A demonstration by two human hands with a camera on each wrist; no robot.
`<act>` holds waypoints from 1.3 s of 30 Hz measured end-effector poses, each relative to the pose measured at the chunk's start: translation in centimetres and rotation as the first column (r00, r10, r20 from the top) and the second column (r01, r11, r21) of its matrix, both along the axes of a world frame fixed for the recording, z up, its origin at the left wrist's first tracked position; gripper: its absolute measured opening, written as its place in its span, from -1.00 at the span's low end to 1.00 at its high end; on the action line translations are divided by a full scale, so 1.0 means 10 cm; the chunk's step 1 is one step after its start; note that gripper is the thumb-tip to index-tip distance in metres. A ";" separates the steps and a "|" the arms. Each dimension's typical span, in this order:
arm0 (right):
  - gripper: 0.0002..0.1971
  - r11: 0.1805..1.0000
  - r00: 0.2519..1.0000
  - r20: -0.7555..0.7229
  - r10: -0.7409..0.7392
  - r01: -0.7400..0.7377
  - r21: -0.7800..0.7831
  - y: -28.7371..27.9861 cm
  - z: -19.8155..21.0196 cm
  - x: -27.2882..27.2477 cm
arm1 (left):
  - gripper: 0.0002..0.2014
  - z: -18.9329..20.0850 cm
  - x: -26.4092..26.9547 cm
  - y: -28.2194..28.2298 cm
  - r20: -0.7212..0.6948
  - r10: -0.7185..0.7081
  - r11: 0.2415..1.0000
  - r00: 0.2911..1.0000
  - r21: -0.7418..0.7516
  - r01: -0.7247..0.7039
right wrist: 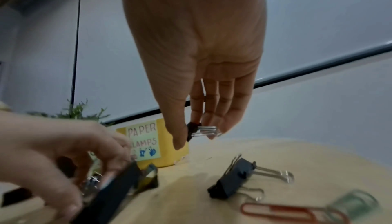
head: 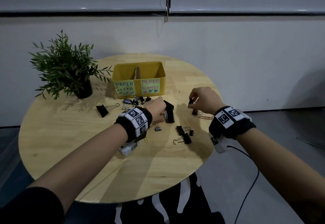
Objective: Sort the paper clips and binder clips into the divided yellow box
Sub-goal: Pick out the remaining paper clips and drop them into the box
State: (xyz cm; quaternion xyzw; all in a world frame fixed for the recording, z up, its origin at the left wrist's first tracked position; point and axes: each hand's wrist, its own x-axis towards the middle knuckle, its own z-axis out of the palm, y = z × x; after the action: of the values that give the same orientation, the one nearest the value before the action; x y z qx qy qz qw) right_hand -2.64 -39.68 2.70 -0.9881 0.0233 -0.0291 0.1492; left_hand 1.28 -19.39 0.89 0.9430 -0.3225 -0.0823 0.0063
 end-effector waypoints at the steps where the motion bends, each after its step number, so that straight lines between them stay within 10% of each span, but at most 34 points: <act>1: -0.67 1.000 1.000 -0.011 0.027 -0.027 -0.001 0.01 0.02 0.04 | -0.72 0.01 0.00 0.00 0.016 0.007 1.000 1.000 -0.018 -0.006; 14: -0.78 0.975 0.957 -0.218 -0.194 0.163 -0.151 -0.34 -0.14 -0.25 | -0.88 0.04 0.16 0.17 -0.139 0.015 0.979 0.990 -0.198 -0.042; 28: -0.59 0.930 0.915 -0.238 0.325 -0.355 -0.092 0.47 -0.23 -0.46 | -0.88 -0.03 0.29 -0.03 0.038 0.002 0.987 0.999 -0.159 0.004; 33: -0.65 0.954 0.954 -0.030 0.297 -0.298 -0.039 0.39 -0.13 -0.52 | -0.78 -0.04 0.16 0.17 0.121 -0.056 0.958 0.991 -0.274 0.088; 39: -0.56 0.904 0.899 -0.160 0.408 -0.422 -0.065 0.19 -0.24 -0.76 | -0.39 0.01 -0.06 0.31 -0.255 -0.324 0.945 0.911 -0.036 0.326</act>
State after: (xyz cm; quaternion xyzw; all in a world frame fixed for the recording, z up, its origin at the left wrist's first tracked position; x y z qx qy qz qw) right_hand -10.28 -37.81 0.29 -0.9760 -0.1786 0.0729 0.1013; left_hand 0.66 -16.33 0.96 0.8575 -0.4708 -0.2050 0.0310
